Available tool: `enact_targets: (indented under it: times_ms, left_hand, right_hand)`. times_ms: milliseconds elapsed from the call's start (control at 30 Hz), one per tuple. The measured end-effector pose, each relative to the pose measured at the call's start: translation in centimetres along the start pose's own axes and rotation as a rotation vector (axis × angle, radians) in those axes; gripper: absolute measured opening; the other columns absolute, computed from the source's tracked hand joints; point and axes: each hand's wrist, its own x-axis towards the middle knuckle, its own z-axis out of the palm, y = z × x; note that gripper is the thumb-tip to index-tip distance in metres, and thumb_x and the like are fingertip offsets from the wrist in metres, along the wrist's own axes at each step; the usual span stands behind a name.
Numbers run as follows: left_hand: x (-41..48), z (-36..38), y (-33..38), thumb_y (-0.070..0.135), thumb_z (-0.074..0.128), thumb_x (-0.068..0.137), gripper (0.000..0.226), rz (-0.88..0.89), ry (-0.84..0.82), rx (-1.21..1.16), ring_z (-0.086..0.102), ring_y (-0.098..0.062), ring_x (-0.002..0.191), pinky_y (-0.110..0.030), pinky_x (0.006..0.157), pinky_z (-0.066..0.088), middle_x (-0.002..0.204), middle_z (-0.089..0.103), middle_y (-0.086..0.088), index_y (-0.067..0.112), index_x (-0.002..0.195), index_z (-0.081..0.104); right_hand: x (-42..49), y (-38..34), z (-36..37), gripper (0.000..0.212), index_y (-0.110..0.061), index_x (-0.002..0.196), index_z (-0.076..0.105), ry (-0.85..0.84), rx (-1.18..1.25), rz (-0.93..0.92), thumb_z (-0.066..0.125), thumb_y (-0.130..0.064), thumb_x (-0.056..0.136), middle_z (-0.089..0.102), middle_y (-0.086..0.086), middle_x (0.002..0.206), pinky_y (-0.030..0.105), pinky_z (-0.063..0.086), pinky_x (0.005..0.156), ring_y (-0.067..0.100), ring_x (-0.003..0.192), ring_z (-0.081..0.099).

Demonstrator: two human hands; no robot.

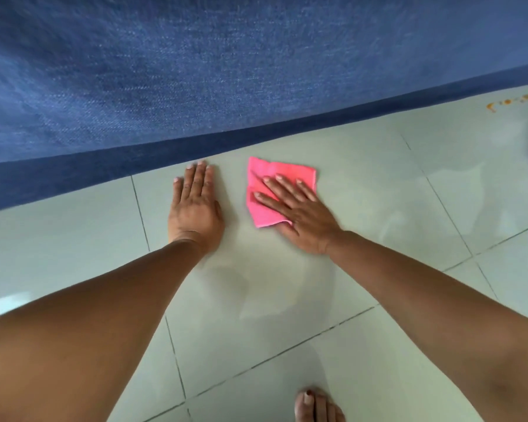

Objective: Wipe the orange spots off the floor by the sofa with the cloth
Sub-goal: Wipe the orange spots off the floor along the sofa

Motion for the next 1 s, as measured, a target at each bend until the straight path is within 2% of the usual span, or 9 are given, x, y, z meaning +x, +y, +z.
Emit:
enact_targets:
  times_ms: [67, 167, 233, 433, 567, 633, 767, 833, 1000]
  left_hand:
    - [-1.5, -0.6, -2.6, 0.026, 0.022, 0.1, 0.062, -0.052, 0.027, 0.061, -0.007, -0.022, 0.152, -0.043, 0.123, -0.006, 0.166, -0.001, -0.006, 0.01, 0.157, 0.004]
    - [-3.9, -2.0, -7.7, 0.042, 0.007, 0.099, 0.066, -0.166, 0.051, 0.101, -0.01, -0.023, 0.152, -0.045, 0.123, -0.006, 0.165, -0.003, -0.006, 0.011, 0.157, 0.005]
    - [-4.8, -2.7, -10.2, 0.046, 0.003, 0.097, 0.07, -0.227, 0.047, 0.104, -0.01, -0.022, 0.152, -0.045, 0.123, -0.005, 0.165, -0.003, -0.006, 0.01, 0.157, 0.006]
    - [-5.3, -2.9, -11.3, 0.041, 0.008, 0.097, 0.067, -0.256, 0.046, 0.085, -0.005, -0.021, 0.153, -0.044, 0.123, -0.003, 0.166, 0.001, -0.004, 0.011, 0.157, 0.009]
    - [-5.3, -3.4, -12.0, 0.033, 0.017, 0.101, 0.061, -0.233, 0.025, 0.048, -0.005, -0.019, 0.152, -0.042, 0.123, -0.004, 0.166, 0.0, -0.003, 0.013, 0.157, 0.008]
    - [-5.4, -3.3, -12.1, 0.033, 0.015, 0.102, 0.06, -0.215, 0.017, 0.069, -0.009, -0.018, 0.152, -0.04, 0.123, -0.007, 0.166, -0.005, -0.003, 0.014, 0.158, 0.003]
    - [-5.4, -2.9, -11.9, 0.035, 0.011, 0.101, 0.061, -0.22, 0.015, 0.1, -0.011, -0.019, 0.152, -0.041, 0.123, -0.007, 0.166, -0.007, -0.003, 0.014, 0.157, 0.0]
    - [-5.2, -2.9, -12.1, 0.035, 0.011, 0.101, 0.061, -0.23, 0.017, 0.093, -0.011, -0.019, 0.152, -0.041, 0.123, -0.007, 0.166, -0.007, -0.003, 0.013, 0.157, -0.001]
    - [-6.2, -3.6, -13.6, 0.034, 0.019, 0.103, 0.06, -0.243, 0.056, 0.04, -0.008, -0.021, 0.152, -0.041, 0.123, -0.006, 0.166, -0.004, -0.005, 0.013, 0.157, 0.003]
  right_hand:
    - [-1.7, 3.7, -0.1, 0.06, -0.037, 0.154, 0.012, 0.037, 0.042, 0.234, 0.021, -0.037, 0.095, 0.008, -0.001, 0.165, 0.049, 0.008, 0.121, 0.022, 0.151, 0.004]
    - [0.4, 5.0, -0.6, 0.058, -0.036, 0.154, 0.001, 0.061, 0.186, 0.806, 0.017, -0.039, 0.098, -0.001, 0.002, 0.165, 0.053, 0.003, 0.12, 0.024, 0.151, -0.003]
    - [3.9, 1.8, -1.2, 0.058, -0.031, 0.155, -0.001, 0.057, 0.227, 0.918, 0.018, -0.04, 0.101, -0.005, 0.004, 0.165, 0.053, -0.001, 0.12, 0.027, 0.151, -0.006]
    - [8.5, -14.3, -0.6, 0.064, -0.032, 0.155, 0.006, -0.004, 0.081, 0.272, 0.017, -0.048, 0.094, -0.001, 0.001, 0.165, 0.049, -0.005, 0.12, 0.025, 0.151, -0.005]
    - [3.5, -12.1, -0.2, 0.061, -0.035, 0.154, 0.013, -0.063, -0.038, -0.274, 0.024, -0.049, 0.096, 0.004, -0.002, 0.165, 0.047, 0.0, 0.121, 0.023, 0.151, 0.0]
    - [1.4, -6.8, -0.2, 0.06, -0.036, 0.154, 0.01, -0.048, -0.069, -0.226, 0.023, -0.047, 0.097, 0.005, -0.002, 0.165, 0.049, 0.007, 0.121, 0.022, 0.151, 0.001]
    - [2.2, -1.4, -0.8, 0.062, -0.037, 0.153, -0.003, 0.007, 0.114, 0.535, 0.014, -0.044, 0.094, -0.002, 0.001, 0.165, 0.053, 0.004, 0.12, 0.021, 0.151, -0.004]
    - [6.1, -3.8, -1.0, 0.061, -0.03, 0.155, -0.002, 0.025, 0.17, 0.727, 0.016, -0.044, 0.098, -0.005, 0.004, 0.165, 0.052, -0.001, 0.12, 0.025, 0.151, -0.006]
    - [11.2, -15.8, -1.0, 0.064, -0.029, 0.155, 0.0, -0.004, 0.097, 0.369, 0.022, -0.046, 0.098, -0.005, 0.003, 0.165, 0.051, -0.001, 0.12, 0.027, 0.151, -0.006]
